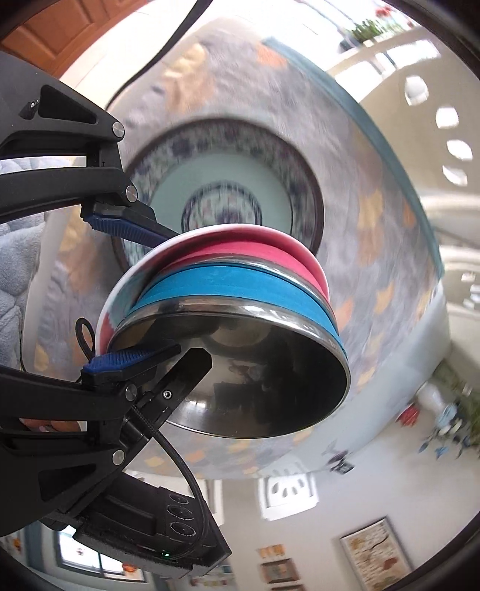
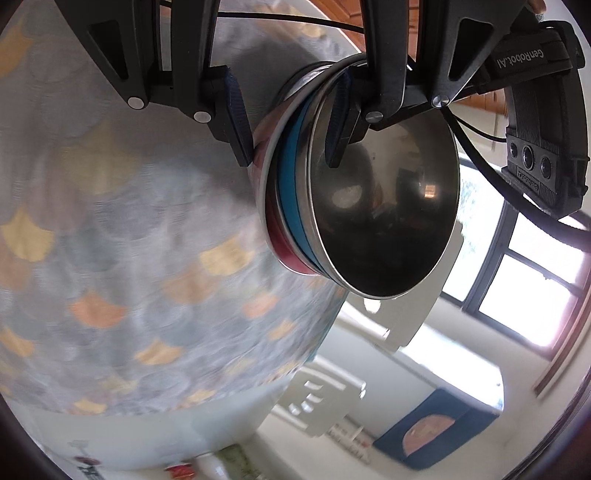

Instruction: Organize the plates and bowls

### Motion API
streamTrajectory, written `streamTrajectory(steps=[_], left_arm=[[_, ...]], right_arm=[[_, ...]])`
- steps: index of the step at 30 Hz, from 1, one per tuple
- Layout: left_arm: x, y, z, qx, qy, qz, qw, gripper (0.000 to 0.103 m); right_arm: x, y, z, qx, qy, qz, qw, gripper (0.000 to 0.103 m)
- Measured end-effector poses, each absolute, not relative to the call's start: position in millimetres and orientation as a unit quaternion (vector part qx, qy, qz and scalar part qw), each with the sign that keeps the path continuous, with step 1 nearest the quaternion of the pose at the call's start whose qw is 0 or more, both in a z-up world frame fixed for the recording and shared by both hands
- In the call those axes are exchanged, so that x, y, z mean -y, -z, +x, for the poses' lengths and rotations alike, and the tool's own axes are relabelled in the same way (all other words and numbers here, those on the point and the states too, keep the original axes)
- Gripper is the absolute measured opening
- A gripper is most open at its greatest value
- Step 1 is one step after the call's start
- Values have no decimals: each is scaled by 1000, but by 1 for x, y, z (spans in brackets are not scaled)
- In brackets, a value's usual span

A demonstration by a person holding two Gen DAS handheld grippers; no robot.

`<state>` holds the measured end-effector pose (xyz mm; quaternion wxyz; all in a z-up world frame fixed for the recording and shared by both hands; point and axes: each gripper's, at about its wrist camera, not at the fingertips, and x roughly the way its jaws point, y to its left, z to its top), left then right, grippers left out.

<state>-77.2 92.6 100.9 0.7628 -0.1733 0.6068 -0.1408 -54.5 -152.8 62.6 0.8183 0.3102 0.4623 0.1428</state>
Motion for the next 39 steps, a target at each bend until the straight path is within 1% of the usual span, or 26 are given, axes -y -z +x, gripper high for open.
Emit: streamTrajectory(steps=[7,10,11,12,13,17,19,21,24,27,33,35,39], left_arm=[[-127,-88,-83,-611,104,-211,756,47],[-145,-96,-91,-585,75,-223,776,47],[-149,-99,-92,-580,64,-216,783,51],[-152,-101,-92,-578,58,-210,786,51],[-154,-103,-92,-578,51,-201,789,51],[-150,-115,-97,-571,9,-139,809,52],[-144,-124,-103,-567,-2,-110,816,52],[-134,-136,-108,-555,-11,-67,829,51],[-129,-144,-112,-546,-5,-60,836,51],[-126,-145,-113,-556,-5,-57,829,51],[-126,-140,-123,-569,-13,-61,820,51],[-126,-140,-125,-571,-14,-64,818,53],[-123,-139,-131,-576,-14,-60,815,55]], right_arm=[[119,-47,-37,-501,-171,302,793,39],[117,-47,-36,-507,-172,304,788,39],[118,-51,-37,-502,-166,300,794,42],[119,-54,-39,-498,-162,297,799,46],[120,-58,-41,-493,-156,292,805,54],[127,-70,-49,-478,-142,280,821,57],[129,-78,-55,-471,-132,268,830,57],[124,-93,-62,-456,-116,221,854,57],[112,-117,-74,-422,-131,166,881,57],[103,-136,-85,-399,-144,129,897,57],[91,-144,-93,-424,-151,98,888,57],[88,-144,-98,-428,-149,83,887,57],[84,-143,-103,-432,-160,77,884,57]])
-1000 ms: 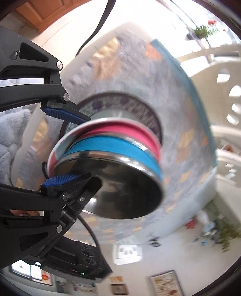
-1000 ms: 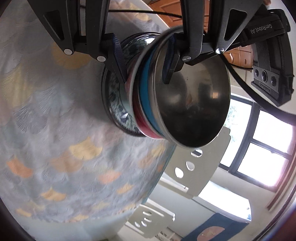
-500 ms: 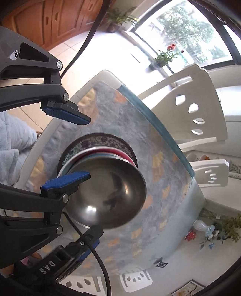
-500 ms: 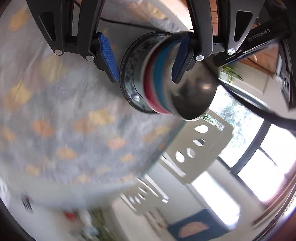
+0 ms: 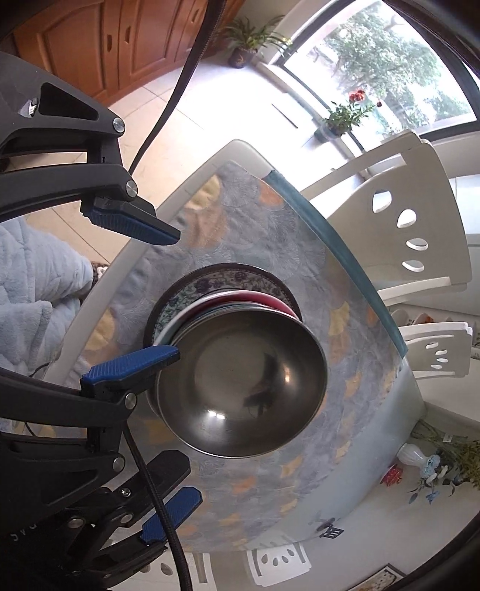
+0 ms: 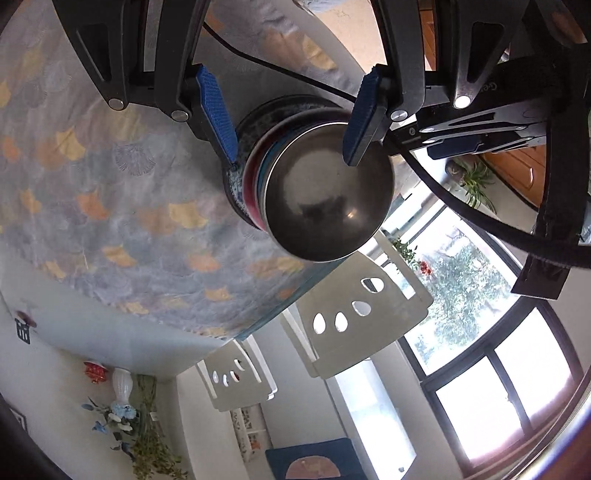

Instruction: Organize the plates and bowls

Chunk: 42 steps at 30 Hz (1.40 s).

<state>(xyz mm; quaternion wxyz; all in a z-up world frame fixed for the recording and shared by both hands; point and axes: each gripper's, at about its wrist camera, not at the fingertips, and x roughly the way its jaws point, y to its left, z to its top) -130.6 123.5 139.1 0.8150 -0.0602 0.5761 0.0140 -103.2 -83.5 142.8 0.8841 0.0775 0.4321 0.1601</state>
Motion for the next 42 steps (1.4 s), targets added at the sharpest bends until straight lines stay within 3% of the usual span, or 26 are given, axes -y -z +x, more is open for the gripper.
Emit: streamTrajectory(steps=[16,42], left_arm=[[-125,-145,-142,-565,-12,-66,822,64],[-120,-155,-149,-554,-23,-61,830,69]], right_arm=[[86,-143,-111,-435,-162,89,881,57],[93,-143,-111,-441,-170,112,874,57]])
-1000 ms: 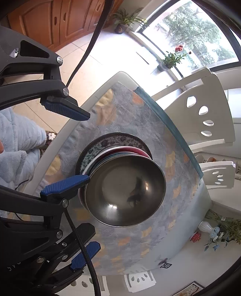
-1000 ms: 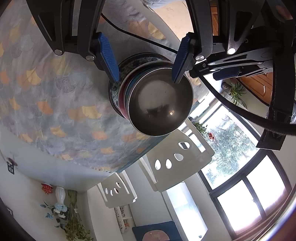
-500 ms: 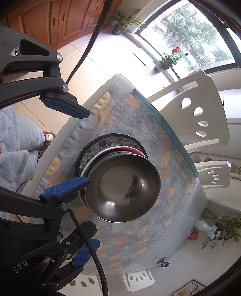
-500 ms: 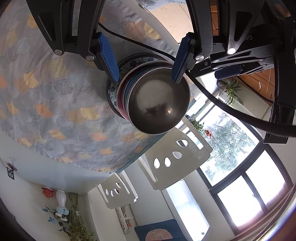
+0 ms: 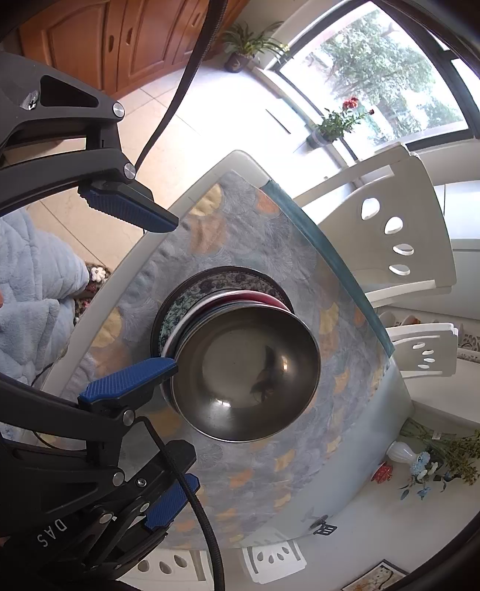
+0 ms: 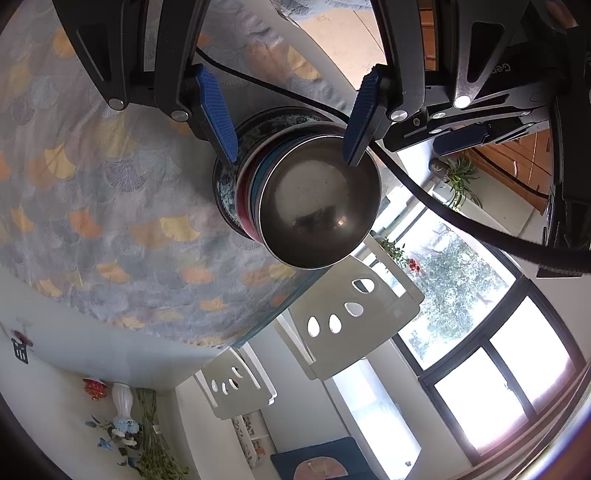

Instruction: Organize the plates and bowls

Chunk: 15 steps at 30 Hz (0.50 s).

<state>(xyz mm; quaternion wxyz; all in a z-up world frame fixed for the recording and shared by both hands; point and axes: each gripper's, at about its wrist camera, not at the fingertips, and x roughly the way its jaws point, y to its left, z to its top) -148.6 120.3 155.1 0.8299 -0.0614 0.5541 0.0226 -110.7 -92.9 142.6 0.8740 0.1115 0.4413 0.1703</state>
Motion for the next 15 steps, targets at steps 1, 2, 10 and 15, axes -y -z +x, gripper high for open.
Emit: streamTrajectory(steps=[1,2,10,15], left_arm=[[-120,-155,-148,-554,-22,-61,830,69],[-120,-156,-148,-554,-23,-61,830,69],[-119,-156,-148,-553,-26,-59,831,69],[-118,-157,-148,-550,-29,-55,833,69]], right_arm=[[93,-142,-111,-442,-170,112,873,57],[94,-142,-110,-443,-170,113,873,57],[94,-140,-109,-445,-170,114,872,57],[96,-141,-107,-446,-173,115,871,57]])
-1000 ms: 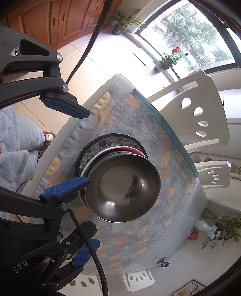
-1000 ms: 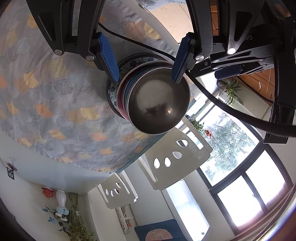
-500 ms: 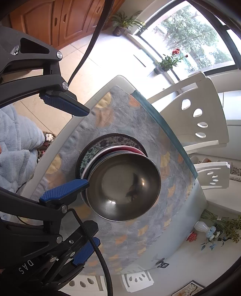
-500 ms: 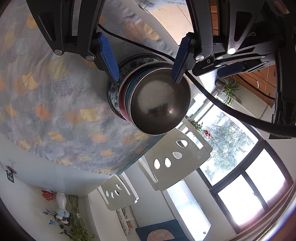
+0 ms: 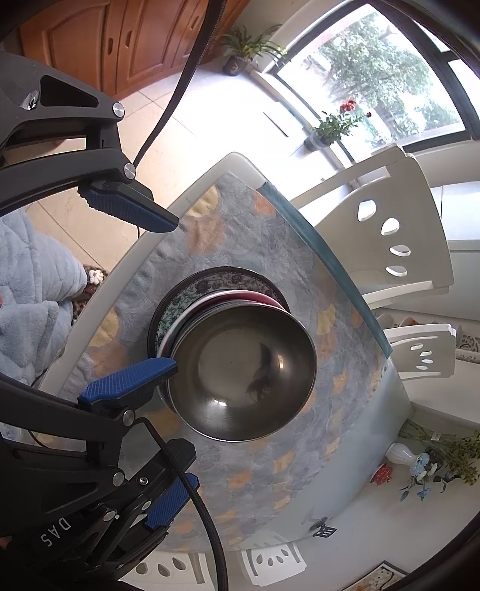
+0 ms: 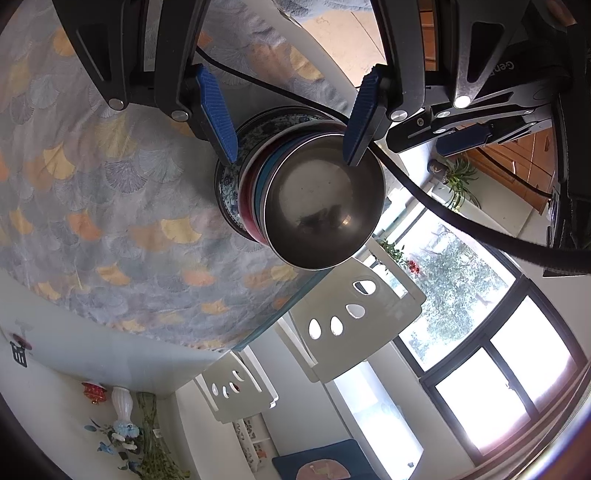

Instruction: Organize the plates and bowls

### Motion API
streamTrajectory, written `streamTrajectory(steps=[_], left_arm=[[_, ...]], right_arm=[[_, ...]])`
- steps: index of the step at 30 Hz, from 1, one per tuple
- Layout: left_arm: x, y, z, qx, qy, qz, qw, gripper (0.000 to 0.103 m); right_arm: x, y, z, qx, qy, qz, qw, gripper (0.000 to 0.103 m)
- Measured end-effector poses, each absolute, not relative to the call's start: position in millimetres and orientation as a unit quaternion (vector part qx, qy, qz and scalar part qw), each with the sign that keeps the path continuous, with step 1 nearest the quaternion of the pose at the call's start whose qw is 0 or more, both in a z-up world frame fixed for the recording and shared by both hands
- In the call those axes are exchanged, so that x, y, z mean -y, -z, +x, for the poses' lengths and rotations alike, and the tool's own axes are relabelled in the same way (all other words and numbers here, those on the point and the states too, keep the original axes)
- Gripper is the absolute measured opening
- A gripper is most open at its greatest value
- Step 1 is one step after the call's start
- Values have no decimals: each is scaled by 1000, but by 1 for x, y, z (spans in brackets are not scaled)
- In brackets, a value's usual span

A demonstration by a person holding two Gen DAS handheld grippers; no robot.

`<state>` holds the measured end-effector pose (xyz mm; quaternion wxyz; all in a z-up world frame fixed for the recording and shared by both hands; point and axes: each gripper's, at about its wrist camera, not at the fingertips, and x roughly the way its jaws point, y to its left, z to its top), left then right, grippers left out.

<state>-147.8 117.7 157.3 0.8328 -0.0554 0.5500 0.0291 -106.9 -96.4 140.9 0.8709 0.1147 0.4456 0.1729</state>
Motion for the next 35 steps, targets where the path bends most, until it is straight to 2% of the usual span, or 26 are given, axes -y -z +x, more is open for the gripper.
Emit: streamTrajectory(steps=[35], left_arm=[[-100,-174,-149,-525,-42,17,850,69]], right_arm=[[110,-138,-106,-450,-165,133,868,57]])
